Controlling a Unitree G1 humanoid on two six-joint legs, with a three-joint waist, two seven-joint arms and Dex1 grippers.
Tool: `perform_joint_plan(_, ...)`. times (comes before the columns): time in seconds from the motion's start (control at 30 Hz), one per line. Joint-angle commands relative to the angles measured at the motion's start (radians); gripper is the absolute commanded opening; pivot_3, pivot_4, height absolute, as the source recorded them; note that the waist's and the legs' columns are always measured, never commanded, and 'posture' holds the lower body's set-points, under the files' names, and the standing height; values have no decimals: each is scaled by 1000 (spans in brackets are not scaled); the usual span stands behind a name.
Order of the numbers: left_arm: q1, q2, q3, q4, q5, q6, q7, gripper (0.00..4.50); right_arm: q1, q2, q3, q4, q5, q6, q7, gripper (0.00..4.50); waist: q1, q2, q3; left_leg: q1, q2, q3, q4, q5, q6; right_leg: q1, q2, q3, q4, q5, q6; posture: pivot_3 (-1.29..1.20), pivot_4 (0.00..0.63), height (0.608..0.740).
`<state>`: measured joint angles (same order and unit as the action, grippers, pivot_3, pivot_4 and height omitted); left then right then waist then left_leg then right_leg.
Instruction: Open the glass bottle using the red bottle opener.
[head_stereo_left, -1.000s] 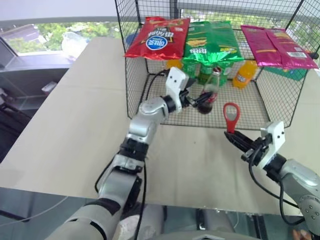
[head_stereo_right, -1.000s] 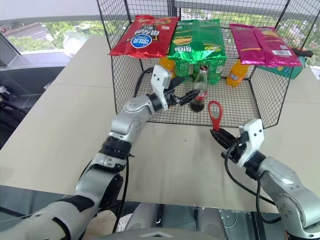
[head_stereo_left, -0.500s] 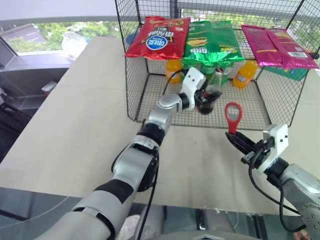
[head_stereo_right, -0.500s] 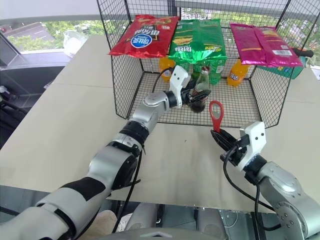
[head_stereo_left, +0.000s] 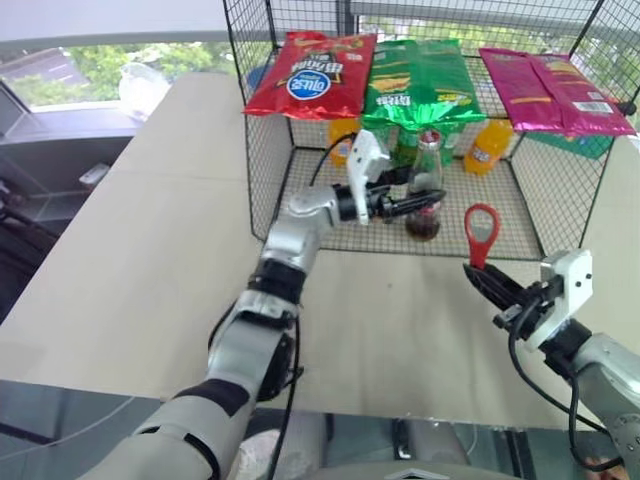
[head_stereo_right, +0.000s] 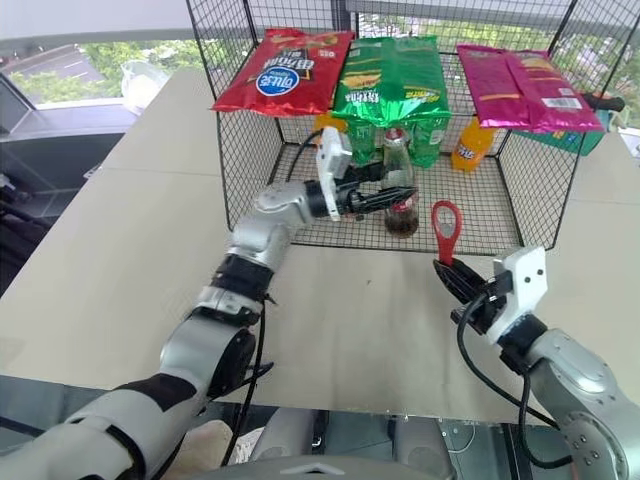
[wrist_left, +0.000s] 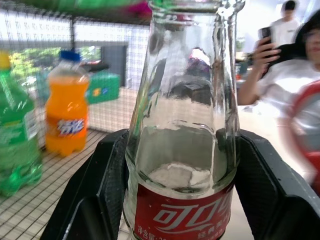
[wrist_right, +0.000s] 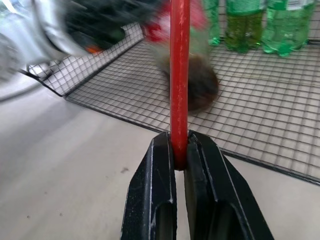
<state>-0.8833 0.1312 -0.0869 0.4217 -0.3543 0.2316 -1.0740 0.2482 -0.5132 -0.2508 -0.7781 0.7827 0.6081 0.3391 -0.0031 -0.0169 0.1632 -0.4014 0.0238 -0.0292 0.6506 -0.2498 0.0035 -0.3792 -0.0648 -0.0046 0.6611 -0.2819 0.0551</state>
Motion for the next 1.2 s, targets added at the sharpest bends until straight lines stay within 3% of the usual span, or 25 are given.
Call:
perform_joint_plan(0.03,103,82,-17,-333,-100,159,-44,2438,57,-18,-75,-66,9,-34,20,0,-3,1,0,0,0,-1,0,0,0,0,0,1,0,0,0,0,150,740)
perform_joint_plan(0.27,280,212,-37,-564,-132,265,-41,2438,99,-9,-66,-82,-11,-60,24,0,-7,1,0,3,0,-3,1,0,0,2,0,1,2,0,0,0,150,740)
perform_joint_plan(0.53,372,253,-66,-519,-85,139,-77,2438,89,6,-32,-60,-34,-75,33,0,-4,1,0,3,0,-2,1,0,0,2,0,1,2,0,0,0,150,740)
perform_joint_plan(0.57,369,254,-69,-505,-77,121,-81,3468,88,7,-29,-54,-39,-79,36,0,-3,1,0,3,0,-2,1,0,0,2,0,1,1,0,0,0,150,740)
perform_joint_plan(0.63,364,256,-71,-493,-65,94,-83,4256,88,7,-25,-47,-49,-85,44,0,-3,1,0,3,0,-2,1,0,0,2,0,1,1,0,0,0,150,740)
perform_joint_plan(0.67,360,257,-71,-492,-65,90,-81,4387,87,7,-25,-44,-51,-87,46,0,-3,1,0,3,0,-2,1,0,0,2,0,1,2,0,0,0,150,740)
perform_joint_plan(1.2,288,278,-73,-534,-177,212,-114,4387,89,23,2,-4,-174,-198,98,0,-6,1,0,3,0,-2,1,0,0,2,0,1,2,0,0,0,150,740)
